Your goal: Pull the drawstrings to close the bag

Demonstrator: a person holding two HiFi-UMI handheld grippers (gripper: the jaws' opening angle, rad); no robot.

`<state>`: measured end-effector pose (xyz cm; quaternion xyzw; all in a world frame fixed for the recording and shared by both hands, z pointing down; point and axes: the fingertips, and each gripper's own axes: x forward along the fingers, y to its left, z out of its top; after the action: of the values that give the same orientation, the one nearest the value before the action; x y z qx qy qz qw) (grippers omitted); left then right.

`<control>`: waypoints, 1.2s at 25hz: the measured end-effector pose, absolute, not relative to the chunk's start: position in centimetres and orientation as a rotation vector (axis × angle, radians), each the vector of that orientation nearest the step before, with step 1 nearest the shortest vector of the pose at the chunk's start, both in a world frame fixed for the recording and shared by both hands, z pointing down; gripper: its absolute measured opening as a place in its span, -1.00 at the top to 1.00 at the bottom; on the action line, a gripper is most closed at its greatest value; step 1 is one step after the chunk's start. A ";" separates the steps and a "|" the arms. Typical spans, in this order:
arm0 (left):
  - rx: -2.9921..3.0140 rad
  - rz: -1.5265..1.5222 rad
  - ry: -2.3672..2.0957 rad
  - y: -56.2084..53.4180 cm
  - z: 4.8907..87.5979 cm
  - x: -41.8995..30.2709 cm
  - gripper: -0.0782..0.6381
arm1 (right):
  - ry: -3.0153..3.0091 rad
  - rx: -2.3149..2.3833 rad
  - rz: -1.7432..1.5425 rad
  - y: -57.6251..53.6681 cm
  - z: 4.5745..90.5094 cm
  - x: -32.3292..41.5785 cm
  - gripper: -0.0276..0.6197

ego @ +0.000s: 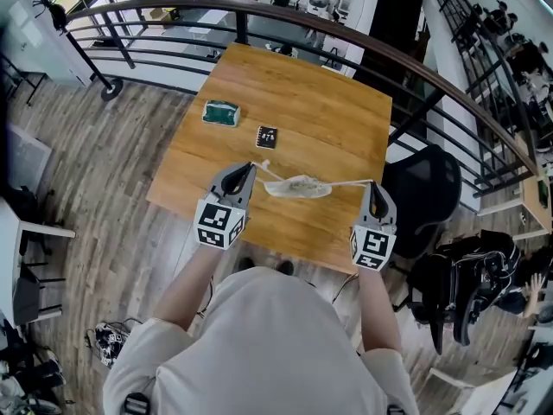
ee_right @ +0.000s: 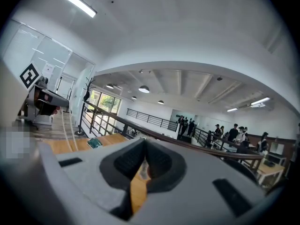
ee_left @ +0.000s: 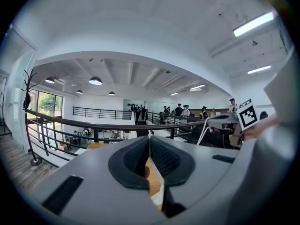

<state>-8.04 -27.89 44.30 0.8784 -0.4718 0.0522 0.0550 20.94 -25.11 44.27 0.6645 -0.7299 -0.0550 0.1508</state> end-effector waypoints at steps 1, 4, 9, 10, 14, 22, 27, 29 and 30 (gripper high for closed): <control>2.671 0.160 -1.430 -27.9 44.3 -7.9 0.78 | -2.105 1.903 -0.159 -25.1 44.3 20.8 0.89; 2.679 0.158 -1.425 -28.0 44.4 -7.6 0.78 | -2.131 1.886 -0.158 -25.2 44.2 20.5 0.89; 2.680 0.157 -1.431 -28.1 44.3 -7.2 0.78 | -2.152 1.880 -0.153 -25.3 44.1 20.4 0.90; 2.680 0.155 -1.433 -28.1 44.2 -7.2 0.78 | -2.154 1.878 -0.153 -25.4 44.1 20.3 0.90; 2.677 0.152 -1.441 -28.1 44.1 -7.2 0.78 | -2.180 1.857 -0.156 -25.5 44.0 19.8 0.90; 2.673 0.146 -1.454 -28.3 44.0 -7.1 0.78 | -2.205 1.836 -0.158 -25.8 43.9 19.4 0.90; 2.675 0.146 -1.455 -28.1 43.7 -7.0 0.78 | -2.206 1.831 -0.158 -25.6 43.8 19.3 0.90; 2.677 0.147 -1.455 -28.0 43.8 -6.8 0.78 | -2.207 1.829 -0.161 -25.5 43.9 19.4 0.90; 2.677 0.147 -1.454 -28.0 43.8 -6.7 0.78 | -2.207 1.829 -0.162 -25.5 43.9 19.5 0.90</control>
<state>-6.72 -28.00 43.83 0.8768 -0.4762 0.0483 0.0460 19.47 -25.51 43.91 0.6313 -0.7617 -0.0560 0.1349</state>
